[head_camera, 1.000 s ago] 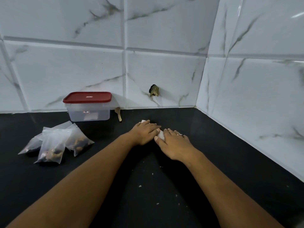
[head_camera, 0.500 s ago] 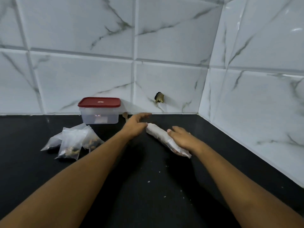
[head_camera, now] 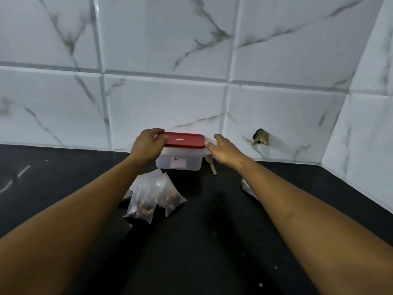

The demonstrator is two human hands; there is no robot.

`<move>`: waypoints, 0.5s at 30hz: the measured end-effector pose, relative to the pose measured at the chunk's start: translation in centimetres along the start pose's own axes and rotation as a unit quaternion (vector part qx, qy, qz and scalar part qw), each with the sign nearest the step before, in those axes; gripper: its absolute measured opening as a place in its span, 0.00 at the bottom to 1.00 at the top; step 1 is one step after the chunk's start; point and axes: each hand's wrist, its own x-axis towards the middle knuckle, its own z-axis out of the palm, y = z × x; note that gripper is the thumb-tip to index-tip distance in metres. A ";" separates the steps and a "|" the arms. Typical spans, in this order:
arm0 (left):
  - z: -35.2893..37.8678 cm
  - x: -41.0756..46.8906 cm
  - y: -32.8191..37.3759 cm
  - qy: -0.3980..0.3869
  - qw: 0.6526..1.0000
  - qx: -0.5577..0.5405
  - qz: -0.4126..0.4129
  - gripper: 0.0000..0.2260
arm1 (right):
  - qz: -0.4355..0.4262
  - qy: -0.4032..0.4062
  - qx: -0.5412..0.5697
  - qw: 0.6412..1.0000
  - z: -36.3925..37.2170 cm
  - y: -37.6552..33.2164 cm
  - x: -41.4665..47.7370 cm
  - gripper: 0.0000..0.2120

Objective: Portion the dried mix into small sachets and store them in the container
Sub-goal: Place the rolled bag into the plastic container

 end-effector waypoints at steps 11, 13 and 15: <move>2.5 6.2 -4.4 -0.068 0.984 -0.114 -0.117 0.20 | 0.027 -0.005 0.141 0.990 6.0 1.3 8.6 0.29; 2.5 5.8 -3.9 -0.067 0.984 -0.114 -0.117 0.18 | 0.029 -0.008 0.146 0.989 5.7 1.4 8.4 0.30; 2.0 5.2 -2.9 -0.072 0.985 -0.114 -0.110 0.16 | 0.030 -0.004 0.140 0.990 4.8 1.1 7.8 0.31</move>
